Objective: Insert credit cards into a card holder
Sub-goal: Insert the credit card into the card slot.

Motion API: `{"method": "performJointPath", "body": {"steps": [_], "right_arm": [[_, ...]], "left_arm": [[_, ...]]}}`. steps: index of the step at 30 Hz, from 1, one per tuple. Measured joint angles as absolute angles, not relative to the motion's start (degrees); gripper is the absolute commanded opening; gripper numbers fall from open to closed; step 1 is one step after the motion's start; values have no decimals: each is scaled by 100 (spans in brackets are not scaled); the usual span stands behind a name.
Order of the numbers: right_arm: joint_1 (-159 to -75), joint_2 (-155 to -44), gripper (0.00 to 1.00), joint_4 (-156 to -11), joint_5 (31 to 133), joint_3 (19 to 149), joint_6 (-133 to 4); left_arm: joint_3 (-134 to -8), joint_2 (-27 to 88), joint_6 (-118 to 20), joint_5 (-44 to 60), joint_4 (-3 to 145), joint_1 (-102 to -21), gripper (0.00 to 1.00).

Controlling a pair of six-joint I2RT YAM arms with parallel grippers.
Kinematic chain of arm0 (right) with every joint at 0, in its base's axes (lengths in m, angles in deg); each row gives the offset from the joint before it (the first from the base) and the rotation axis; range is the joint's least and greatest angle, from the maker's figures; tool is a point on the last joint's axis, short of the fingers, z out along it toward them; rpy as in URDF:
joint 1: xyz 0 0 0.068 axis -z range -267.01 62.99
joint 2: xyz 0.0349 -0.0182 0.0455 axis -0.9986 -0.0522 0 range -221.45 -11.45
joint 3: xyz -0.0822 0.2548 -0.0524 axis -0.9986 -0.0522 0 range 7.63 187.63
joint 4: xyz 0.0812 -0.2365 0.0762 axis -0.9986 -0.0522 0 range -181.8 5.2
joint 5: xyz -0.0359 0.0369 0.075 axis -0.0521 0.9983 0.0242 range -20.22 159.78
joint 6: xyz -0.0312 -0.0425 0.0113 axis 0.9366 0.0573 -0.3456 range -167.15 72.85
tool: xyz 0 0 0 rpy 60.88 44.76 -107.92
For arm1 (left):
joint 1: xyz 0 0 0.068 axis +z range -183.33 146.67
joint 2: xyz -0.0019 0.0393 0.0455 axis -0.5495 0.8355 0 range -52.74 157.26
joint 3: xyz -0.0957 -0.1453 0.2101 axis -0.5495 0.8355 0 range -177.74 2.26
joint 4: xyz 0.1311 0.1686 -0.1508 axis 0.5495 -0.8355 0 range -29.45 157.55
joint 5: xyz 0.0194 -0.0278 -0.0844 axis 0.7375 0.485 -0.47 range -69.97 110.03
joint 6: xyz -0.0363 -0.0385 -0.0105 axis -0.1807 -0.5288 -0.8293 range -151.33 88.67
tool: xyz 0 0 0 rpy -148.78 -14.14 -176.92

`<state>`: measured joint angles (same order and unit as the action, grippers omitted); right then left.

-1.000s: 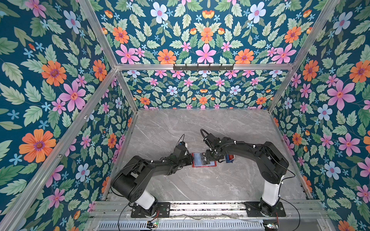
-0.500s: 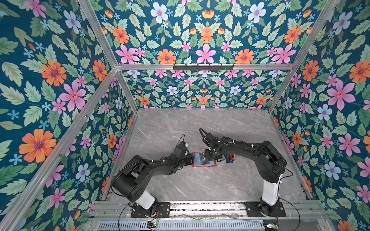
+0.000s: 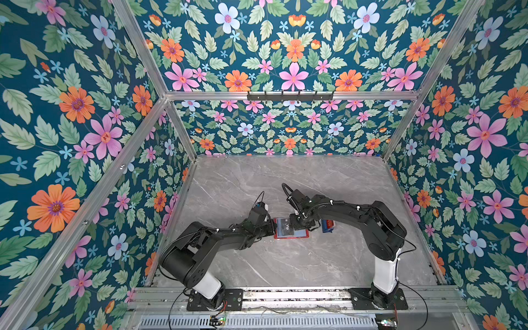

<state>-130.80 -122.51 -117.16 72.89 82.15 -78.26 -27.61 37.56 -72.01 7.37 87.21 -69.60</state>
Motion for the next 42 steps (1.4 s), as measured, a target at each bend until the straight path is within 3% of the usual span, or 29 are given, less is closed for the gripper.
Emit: {"method": "performJointPath", "body": {"steps": [13,20,23,32,42], "right_arm": [[-13163,-12385,49,-11869,7276,8418,-7699],[-13178,-12214,48,-11930,7101,8289,-7736],[-13176,-11958,44,-11967,6944,8176,-7830],[-13178,-11838,14,-11862,7036,8132,-7916],[-13178,-12203,8,-11733,7265,8311,-8016]], "left_arm": [[-2763,3754,-7201,745,8723,-6965,18],[-2757,3730,-7195,783,8694,-6976,18],[-2757,3703,-7184,780,8644,-6978,18],[-2755,3690,-7184,802,8607,-6995,18],[-2750,3688,-7182,818,8611,-7008,18]]}}
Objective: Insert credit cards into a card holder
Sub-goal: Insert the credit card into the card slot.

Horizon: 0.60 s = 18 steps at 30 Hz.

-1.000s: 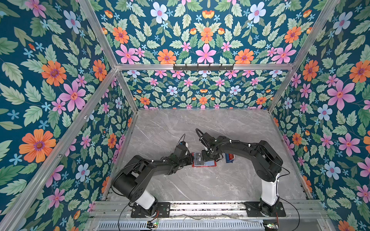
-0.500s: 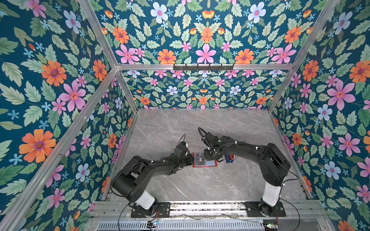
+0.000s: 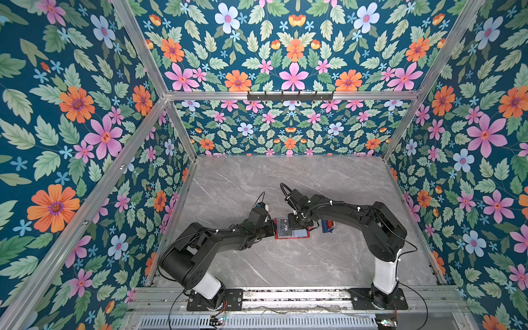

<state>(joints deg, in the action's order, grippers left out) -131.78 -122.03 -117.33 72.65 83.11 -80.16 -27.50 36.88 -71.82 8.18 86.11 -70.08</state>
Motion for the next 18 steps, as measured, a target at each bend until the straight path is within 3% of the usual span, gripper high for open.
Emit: {"method": "performJointPath", "body": {"steps": [7,18], "right_arm": [[-13178,-12404,8,-11753,7309,8447,-8060],[-13174,-12507,20,-11775,7473,8545,-8099]], "left_arm": [[-2744,3690,-7182,818,8622,-7008,18],[-2720,3690,-7177,794,8681,-7008,19]]}}
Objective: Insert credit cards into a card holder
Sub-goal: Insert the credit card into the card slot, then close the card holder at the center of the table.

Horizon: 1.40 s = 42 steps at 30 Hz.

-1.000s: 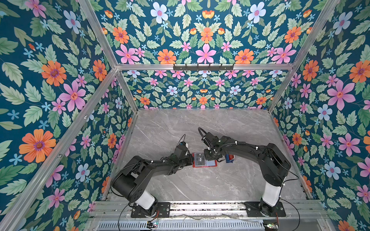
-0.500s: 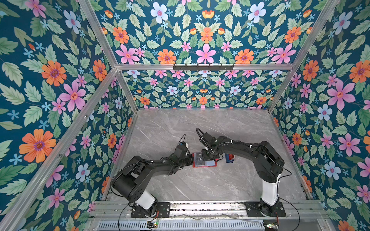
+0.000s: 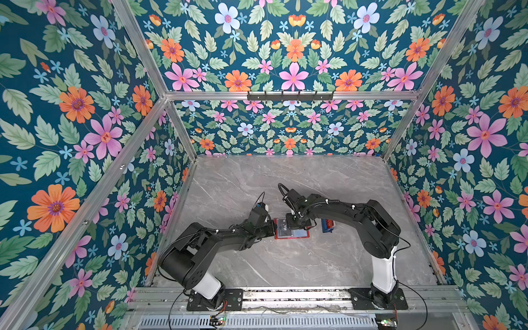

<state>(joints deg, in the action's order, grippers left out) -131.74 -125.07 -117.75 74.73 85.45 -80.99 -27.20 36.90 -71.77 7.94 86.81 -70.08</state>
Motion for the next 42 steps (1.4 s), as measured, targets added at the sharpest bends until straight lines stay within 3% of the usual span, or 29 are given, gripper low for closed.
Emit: {"method": "performJointPath", "body": {"steps": [8,19,33,37,42], "right_arm": [[-13174,-12406,24,-11650,7514,8412,-8099],[-12872,-11746,19,-11407,7257,7632,-8263],[-12770,-11829,18,-11163,7394,7345,-8268],[-12770,-11843,17,-11165,7399,7345,-8278],[-12770,-11755,18,-11095,7407,7319,-8281]], "left_arm": [[-2707,3651,-7160,774,8673,-7008,20],[-2641,3382,-7118,820,8364,-7017,27],[-2379,3603,-7184,431,9265,-7006,27],[-2311,3518,-7293,365,9298,-7006,22],[-2274,3367,-7335,321,9018,-7006,7]]}}
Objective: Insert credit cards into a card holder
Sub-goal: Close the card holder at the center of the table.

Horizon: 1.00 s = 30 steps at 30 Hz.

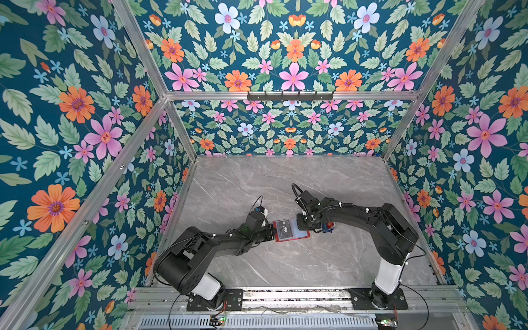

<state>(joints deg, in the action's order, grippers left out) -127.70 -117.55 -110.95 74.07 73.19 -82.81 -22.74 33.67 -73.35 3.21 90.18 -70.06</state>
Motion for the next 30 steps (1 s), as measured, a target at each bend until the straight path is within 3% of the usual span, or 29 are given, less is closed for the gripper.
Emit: {"method": "performJointPath", "body": {"steps": [3,9,15,24,30], "right_arm": [[-12772,-11665,21,-11064,7407,7291,-8296],[-12800,-11296,37,-11178,7407,7238,-8294],[-12816,-10866,46,-11283,7104,7212,-8268],[-12816,-11154,50,-11733,6645,7496,-8141],[-12820,-11504,47,-11803,6612,7804,-8097]], "left_arm": [[-2250,3244,-7335,254,8935,-7006,0],[-2311,2941,-7330,107,8773,-7017,0],[-2599,2770,-7166,308,8211,-7017,0],[-2927,2759,-6963,512,7560,-7017,0],[-3082,2761,-6834,514,7269,-7017,0]]}}
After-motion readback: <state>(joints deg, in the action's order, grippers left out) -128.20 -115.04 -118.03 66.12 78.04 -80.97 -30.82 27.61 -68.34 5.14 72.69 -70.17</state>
